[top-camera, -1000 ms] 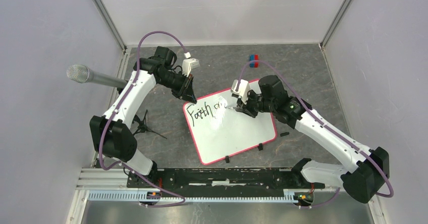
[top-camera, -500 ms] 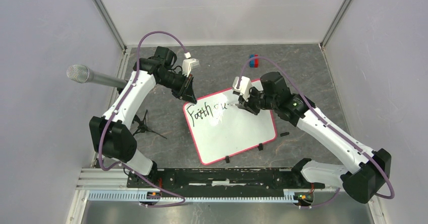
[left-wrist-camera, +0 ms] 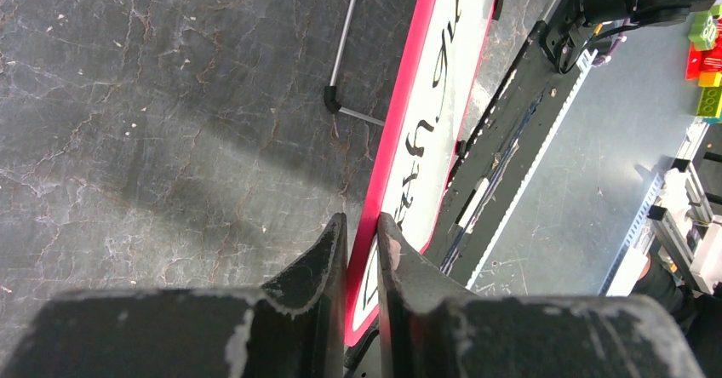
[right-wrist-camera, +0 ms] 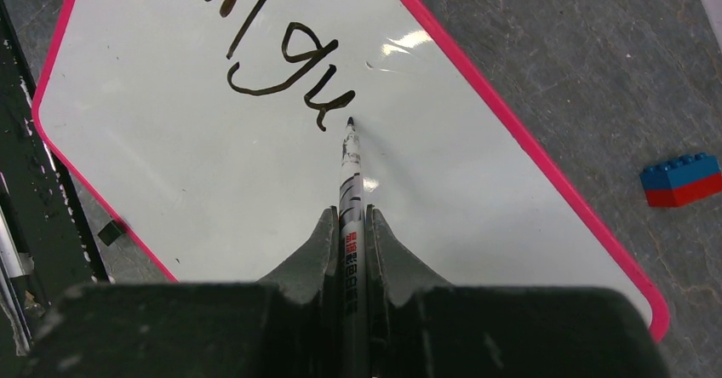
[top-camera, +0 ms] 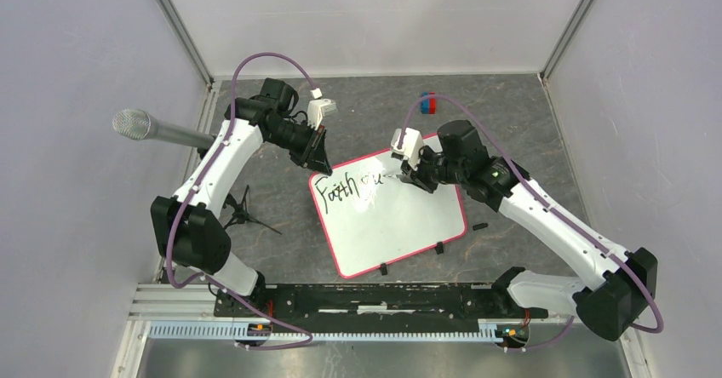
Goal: Write a sentence on the whiteboard
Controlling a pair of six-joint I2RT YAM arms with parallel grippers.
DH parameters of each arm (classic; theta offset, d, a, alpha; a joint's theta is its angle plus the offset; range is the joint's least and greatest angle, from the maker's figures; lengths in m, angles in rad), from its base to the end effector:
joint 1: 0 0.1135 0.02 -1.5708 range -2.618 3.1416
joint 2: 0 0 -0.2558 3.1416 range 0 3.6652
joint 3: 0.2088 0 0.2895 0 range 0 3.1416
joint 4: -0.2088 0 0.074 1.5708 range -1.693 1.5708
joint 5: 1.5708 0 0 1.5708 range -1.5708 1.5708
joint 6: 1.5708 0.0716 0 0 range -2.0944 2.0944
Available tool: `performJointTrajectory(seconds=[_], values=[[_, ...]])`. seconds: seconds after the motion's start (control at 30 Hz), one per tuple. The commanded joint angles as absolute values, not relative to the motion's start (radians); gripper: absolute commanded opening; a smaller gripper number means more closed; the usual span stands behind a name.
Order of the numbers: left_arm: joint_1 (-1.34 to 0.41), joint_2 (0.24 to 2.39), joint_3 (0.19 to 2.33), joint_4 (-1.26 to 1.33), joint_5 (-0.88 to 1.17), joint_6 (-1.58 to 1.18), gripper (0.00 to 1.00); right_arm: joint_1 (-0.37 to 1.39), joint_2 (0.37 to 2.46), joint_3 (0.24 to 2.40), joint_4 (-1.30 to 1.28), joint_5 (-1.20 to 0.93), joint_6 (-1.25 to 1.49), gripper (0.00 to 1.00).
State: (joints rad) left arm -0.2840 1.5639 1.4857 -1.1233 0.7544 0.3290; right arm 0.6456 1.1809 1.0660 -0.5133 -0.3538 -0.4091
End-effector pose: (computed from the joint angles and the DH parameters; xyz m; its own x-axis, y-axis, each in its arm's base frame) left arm 0.3230 -0.1454 0.2893 -0.7046 0.4509 -0.5480 0.7071 0.5120 -0.4878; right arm 0.2448 0.2155 0.2943 -0.1171 -0.5554 -0.8233 -0.9100 0.3921 -0.1350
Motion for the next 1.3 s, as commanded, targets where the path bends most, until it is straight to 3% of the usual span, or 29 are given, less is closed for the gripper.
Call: performJointTrajectory(seconds=[0.0, 0.43, 1.27], values=[[-0.31, 1.548, 1.477, -1.146, 0.762, 0.36, 0.02, 0.643, 1.193, 1.117, -0.48, -0.346, -0.408, 0.0], [-0.31, 1.551, 1.477, -1.146, 0.76, 0.361, 0.02, 0.608, 1.197, 1.106, -0.496, -0.291, -0.429, 0.0], [-0.31, 1.556, 1.479, -1.146, 0.762, 0.361, 0.02, 0.618, 1.173, 1.033, -0.568, -0.398, -0.473, 0.0]])
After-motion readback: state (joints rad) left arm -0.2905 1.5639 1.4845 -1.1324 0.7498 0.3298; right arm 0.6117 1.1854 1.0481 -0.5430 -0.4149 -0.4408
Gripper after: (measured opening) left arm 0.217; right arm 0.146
